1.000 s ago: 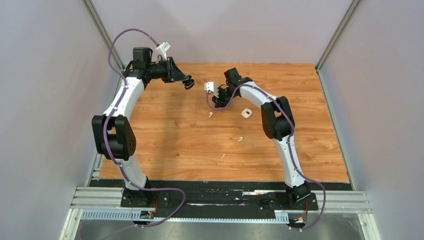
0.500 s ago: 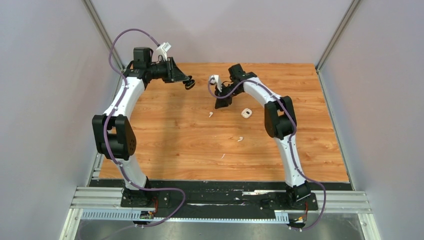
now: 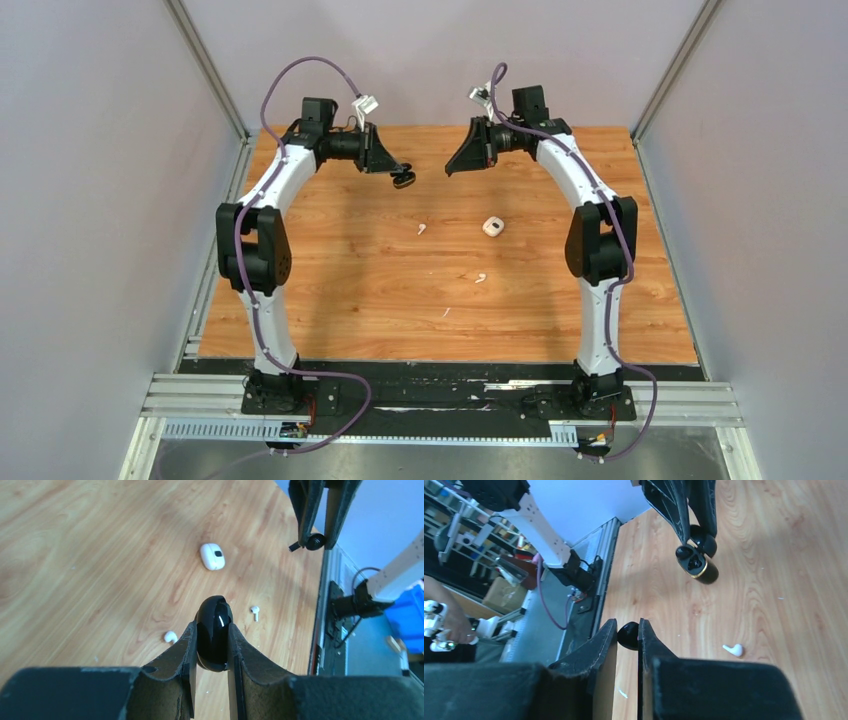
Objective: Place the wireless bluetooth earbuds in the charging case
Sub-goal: Pick up the earbud from the center of the board, then place the earbud in the charging case.
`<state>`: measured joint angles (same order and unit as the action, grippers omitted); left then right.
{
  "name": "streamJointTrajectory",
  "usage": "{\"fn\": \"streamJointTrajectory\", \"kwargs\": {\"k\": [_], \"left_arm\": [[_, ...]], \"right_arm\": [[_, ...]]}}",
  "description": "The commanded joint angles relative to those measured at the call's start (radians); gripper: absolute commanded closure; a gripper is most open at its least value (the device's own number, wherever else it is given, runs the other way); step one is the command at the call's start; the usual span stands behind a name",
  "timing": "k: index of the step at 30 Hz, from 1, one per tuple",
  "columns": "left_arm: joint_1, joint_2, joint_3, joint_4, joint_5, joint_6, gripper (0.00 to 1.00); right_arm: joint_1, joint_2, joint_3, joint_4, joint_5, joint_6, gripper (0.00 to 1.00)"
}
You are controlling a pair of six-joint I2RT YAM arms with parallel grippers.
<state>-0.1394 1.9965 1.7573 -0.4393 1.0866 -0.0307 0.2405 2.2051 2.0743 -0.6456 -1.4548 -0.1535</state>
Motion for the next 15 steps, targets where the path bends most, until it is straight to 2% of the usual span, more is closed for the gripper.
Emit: {"fn": "streamJointTrajectory", "kwargs": {"k": [1,10,15], "left_arm": [[-0.029,0.037,0.060,0.016,0.204,0.077,1.00],[-0.069,0.016,0.018,0.107,0.302,-0.077,1.00],[-0.069,-0.011,-0.066,0.352,0.324,-0.277,1.00]], "right_arm": [[0.021,-0.020,-0.027,0.219,-0.263,0.242,1.00],[0.058,-0.002,0.061,0.262,-0.204,0.216,1.00],[0.075,-0.002,0.057,0.264,-0.172,0.204,1.00]]}}
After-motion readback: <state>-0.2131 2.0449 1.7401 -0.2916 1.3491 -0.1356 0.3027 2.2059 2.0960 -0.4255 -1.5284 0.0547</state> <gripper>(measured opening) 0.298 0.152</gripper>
